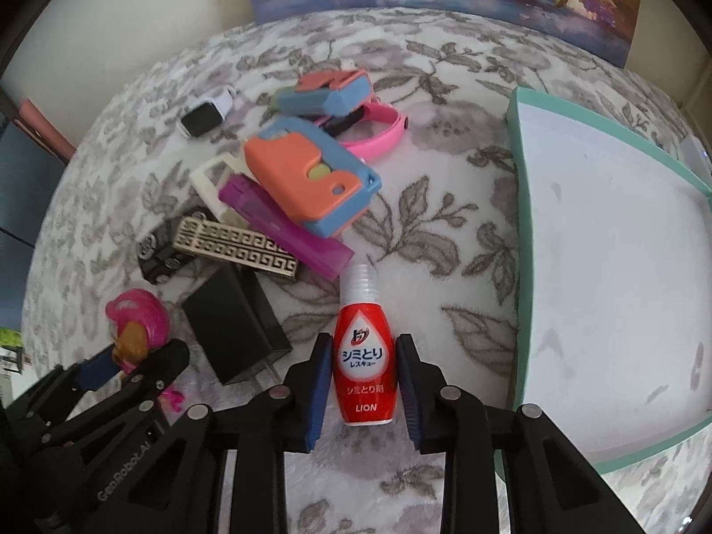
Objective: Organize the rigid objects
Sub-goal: 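Carry the red bottle with the right tool while the left tool carries the toy dog to the teal tray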
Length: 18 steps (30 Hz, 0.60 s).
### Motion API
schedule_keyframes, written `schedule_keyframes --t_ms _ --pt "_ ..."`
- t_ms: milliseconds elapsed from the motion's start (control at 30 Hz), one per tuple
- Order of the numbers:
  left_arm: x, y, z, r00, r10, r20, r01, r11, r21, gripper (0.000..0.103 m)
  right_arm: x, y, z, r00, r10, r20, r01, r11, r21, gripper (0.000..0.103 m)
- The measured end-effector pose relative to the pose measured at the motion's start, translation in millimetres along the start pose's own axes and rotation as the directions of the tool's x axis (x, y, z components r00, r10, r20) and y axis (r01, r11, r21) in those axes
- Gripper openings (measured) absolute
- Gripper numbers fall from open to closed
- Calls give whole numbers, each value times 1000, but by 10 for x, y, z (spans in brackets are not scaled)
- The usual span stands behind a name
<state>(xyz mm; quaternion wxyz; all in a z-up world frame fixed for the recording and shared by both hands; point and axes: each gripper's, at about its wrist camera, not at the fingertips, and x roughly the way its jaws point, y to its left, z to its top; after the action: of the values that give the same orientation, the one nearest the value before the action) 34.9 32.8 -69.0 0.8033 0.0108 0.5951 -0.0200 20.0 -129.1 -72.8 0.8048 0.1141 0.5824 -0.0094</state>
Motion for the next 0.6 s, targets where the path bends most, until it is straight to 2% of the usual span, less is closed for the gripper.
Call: schedule_keyframes --t_ms 200,400,467,600 --pt "-260 -21 5 998 1 59 -1 1000 3 52 -310 -189 52 997 47 60 -51 996 68 30" --pt "-496 -136 52 993 8 121 -12 1000 25 52 -514 -369 110 992 52 113 -67 989 131 30" --pt "-600 -214 83 991 -13 137 8 999 34 52 -552 -430 136 989 60 131 -81 985 155 30" --pt "-767 -419 158 988 -32 153 21 997 77 52 -696 -636 163 983 21 182 -58 978 198 30"
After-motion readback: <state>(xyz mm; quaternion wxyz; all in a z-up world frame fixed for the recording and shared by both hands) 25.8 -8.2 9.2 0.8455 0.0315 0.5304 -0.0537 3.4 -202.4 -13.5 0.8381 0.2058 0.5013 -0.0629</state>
